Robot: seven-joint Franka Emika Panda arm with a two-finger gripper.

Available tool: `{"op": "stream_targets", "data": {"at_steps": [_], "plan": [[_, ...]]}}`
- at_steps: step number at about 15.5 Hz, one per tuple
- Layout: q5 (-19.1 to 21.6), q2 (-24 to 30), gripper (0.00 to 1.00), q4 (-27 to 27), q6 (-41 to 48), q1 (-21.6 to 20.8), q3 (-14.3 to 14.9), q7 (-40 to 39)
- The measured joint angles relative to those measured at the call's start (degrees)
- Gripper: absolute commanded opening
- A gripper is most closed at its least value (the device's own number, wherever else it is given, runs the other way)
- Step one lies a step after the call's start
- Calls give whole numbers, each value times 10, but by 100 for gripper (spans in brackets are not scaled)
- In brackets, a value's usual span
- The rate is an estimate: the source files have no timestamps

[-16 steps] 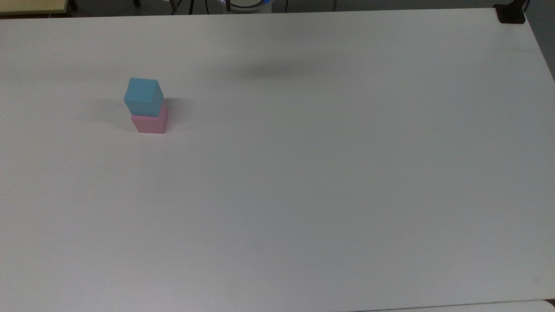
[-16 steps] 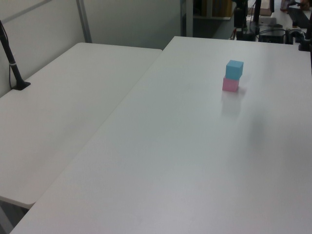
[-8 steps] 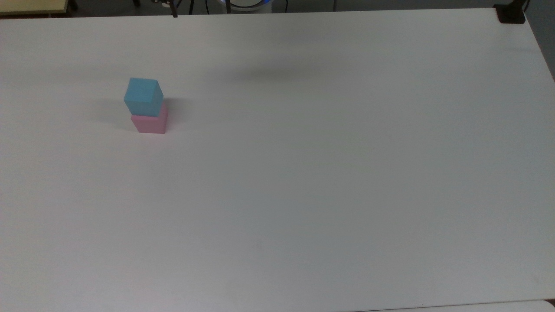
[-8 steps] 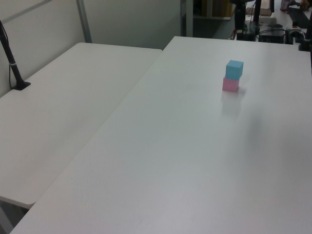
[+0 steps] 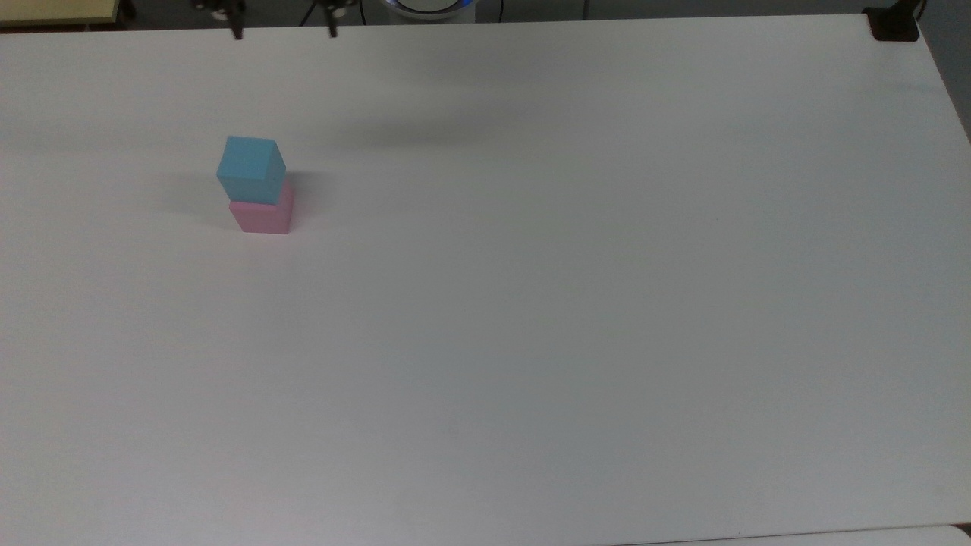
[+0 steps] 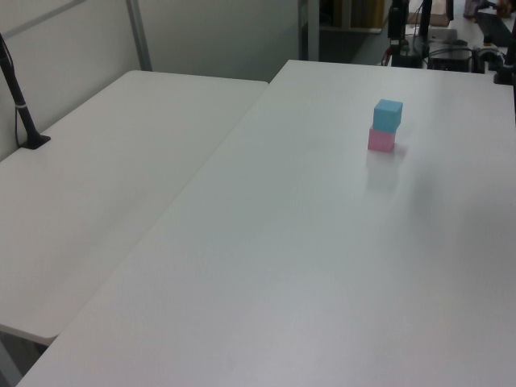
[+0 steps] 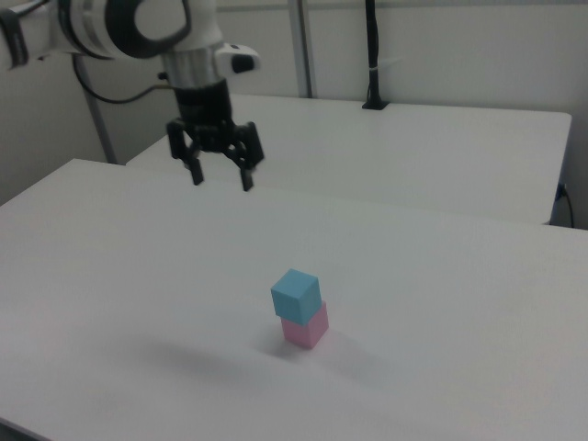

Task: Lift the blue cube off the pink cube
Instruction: 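Lower the gripper around the light-blue cube and close on it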

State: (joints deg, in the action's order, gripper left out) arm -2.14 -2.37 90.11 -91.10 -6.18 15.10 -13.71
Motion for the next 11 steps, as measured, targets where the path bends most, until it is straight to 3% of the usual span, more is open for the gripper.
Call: {"op": "stream_targets", "data": {"at_steps": [6,11], "plan": [[0,-21,100,96,-149,6,74,-39],[-1,-57,100,156,-235,6,79,-41]]}}
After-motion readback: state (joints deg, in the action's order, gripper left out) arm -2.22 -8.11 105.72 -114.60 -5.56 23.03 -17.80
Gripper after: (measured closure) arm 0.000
